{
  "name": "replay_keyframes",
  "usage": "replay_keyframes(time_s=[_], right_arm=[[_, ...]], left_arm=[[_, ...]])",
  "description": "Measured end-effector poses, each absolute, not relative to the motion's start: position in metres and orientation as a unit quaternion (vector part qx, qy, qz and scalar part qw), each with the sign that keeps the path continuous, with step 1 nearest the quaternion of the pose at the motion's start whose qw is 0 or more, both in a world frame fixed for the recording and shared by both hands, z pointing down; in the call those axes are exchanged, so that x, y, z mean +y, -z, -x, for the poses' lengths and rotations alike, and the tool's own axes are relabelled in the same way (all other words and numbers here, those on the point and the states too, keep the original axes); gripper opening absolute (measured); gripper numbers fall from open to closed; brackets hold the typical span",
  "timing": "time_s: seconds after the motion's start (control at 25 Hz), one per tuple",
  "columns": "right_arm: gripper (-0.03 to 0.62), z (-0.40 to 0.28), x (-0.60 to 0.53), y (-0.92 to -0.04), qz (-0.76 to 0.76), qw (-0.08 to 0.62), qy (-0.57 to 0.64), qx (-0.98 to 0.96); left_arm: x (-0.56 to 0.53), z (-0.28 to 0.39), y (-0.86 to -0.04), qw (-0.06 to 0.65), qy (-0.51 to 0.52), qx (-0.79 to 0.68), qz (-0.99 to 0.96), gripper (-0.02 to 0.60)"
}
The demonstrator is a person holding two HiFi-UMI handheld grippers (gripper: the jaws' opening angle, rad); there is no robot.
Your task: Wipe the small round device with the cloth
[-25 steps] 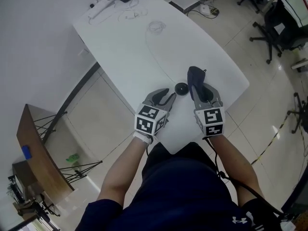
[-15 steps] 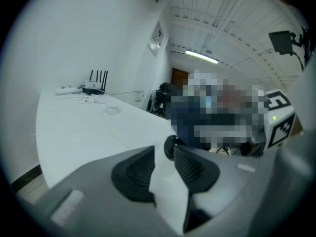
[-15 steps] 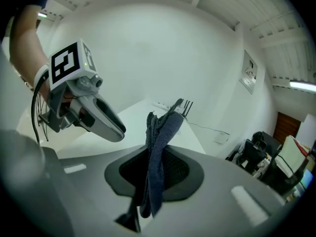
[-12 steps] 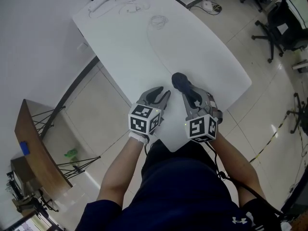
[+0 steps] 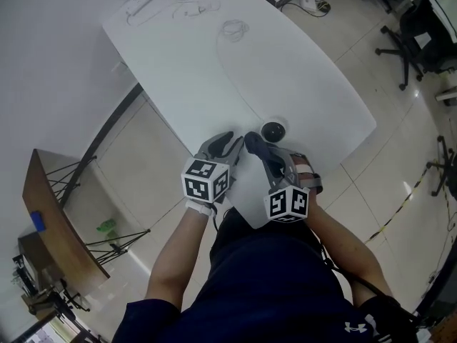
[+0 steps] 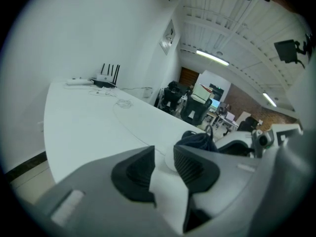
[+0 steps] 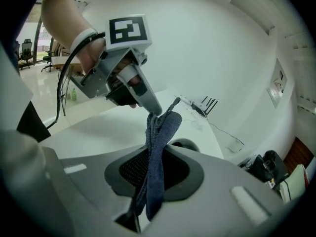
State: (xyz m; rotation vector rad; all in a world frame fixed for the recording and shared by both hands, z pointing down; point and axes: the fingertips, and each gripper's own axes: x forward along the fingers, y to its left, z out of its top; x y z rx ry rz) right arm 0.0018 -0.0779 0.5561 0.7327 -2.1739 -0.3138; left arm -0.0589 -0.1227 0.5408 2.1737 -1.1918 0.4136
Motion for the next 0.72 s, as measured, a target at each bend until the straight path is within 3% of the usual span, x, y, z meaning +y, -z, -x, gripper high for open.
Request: replay_keyframes(time_s=[0.48, 0.72], right_arm=[[0.066, 0.002, -0.063, -0.619, -0.176, 0.497, 0.203, -0.825], [0.066, -0.007, -0.066, -0.561, -0.246, 0.414, 0.140, -0.865]], left_arm=[[-0.114, 0.051, -0.545, 0.314, -0.157, -0.444, -0.825, 0.121], [-0.109, 0.063, -0.531, 0.306, -0.134, -0.462, -0.822, 0.121]])
